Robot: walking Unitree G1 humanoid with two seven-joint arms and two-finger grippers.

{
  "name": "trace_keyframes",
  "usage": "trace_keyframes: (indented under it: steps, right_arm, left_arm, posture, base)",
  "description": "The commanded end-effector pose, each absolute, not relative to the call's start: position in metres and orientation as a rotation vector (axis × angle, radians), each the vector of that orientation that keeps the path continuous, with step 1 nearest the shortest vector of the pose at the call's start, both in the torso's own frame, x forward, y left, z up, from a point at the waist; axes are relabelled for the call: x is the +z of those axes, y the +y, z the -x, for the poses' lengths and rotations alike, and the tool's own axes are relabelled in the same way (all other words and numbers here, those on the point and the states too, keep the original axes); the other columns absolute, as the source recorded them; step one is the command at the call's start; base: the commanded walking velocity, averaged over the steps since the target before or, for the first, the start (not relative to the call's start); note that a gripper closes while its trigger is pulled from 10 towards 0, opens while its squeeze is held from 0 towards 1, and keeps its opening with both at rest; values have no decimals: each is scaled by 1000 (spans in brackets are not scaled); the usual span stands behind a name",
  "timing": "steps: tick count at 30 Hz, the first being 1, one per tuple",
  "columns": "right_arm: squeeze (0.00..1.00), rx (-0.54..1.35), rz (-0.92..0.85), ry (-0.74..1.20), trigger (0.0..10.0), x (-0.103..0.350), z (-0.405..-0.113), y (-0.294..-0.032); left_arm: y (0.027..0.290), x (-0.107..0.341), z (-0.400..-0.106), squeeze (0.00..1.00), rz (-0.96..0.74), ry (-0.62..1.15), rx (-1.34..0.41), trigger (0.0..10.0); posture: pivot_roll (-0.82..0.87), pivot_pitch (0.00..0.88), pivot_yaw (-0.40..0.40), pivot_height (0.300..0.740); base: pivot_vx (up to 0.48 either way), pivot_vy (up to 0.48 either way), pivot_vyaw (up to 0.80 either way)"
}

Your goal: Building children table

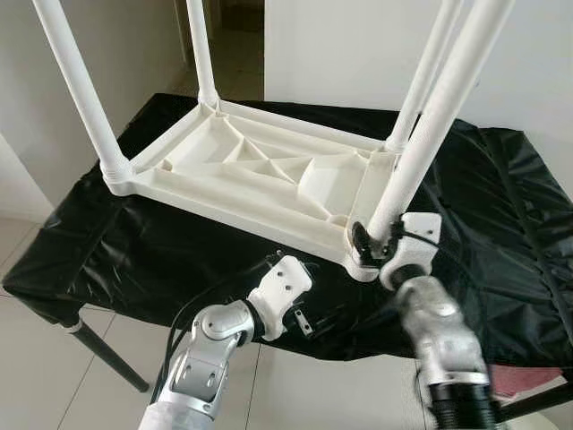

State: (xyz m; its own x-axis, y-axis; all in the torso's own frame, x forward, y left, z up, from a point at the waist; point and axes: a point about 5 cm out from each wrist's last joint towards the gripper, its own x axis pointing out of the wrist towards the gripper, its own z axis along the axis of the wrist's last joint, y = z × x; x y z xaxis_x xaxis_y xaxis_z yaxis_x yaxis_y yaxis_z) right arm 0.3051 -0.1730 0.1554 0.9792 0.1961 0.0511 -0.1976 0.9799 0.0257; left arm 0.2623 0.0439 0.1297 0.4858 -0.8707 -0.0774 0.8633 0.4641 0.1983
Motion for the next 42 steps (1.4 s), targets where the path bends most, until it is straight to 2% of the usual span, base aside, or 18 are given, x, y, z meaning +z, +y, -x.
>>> trace_keyframes:
  steps: [1,2,12,13,14,15,27,28,29,36,42]
  right_arm:
    - [0,311,-27,-46,10000,153,-305,-172]
    - [0,406,32,-33,10000,151,-305,-173]
    - [0,586,124,-3,9804,147,-311,-179]
    - [0,598,147,-3,8118,147,-312,-181]
    - [0,614,165,-2,314,148,-315,-185]
    - [0,621,181,-4,0,148,-317,-188]
    - [0,622,190,11,0,144,-319,-197]
    - [0,612,183,17,5843,142,-318,-197]
    - [0,602,175,18,10000,141,-317,-197]
    - [0,543,136,24,10000,139,-317,-198]
    - [0,380,76,36,10000,141,-316,-191]
  left_arm:
    - [49,131,-269,0,-221,-46,-908,10000]
    - [49,131,-269,0,-225,-47,-910,10000]
    - [51,132,-271,0,-234,-48,-911,10000]
    - [51,132,-271,0,-235,-49,-911,10000]
    - [51,132,-271,0,-236,-49,-910,10000]
    - [51,132,-271,0,-237,-50,-909,10000]
    - [50,132,-269,0,-231,-48,-910,10000]
    - [50,131,-269,0,-231,-47,-912,10000]
    - [49,131,-269,0,-230,-46,-913,10000]
    - [49,131,-268,0,-229,-44,-915,10000]
    - [48,130,-267,0,-226,-42,-917,10000]
  posture:
    - [-50,66,-6,740]
    - [-50,65,-6,740]
    - [-47,60,-3,740]
    - [-47,60,-3,740]
    - [-45,58,-5,740]
    - [-45,58,-5,740]
    - [-43,62,-6,740]
    - [-44,63,-6,740]
    - [-45,64,-6,740]
    - [-47,67,-6,740]
    - [-48,67,-6,740]
  base:
    - [0,0,0]
    - [0,0,0]
    - [0,0,0]
    - [0,0,0]
    - [0,0,0]
    - [0,0,0]
    - [0,0,0]
    - [0,0,0]
    - [0,0,0]
    - [0,0,0]
    - [0,0,0]
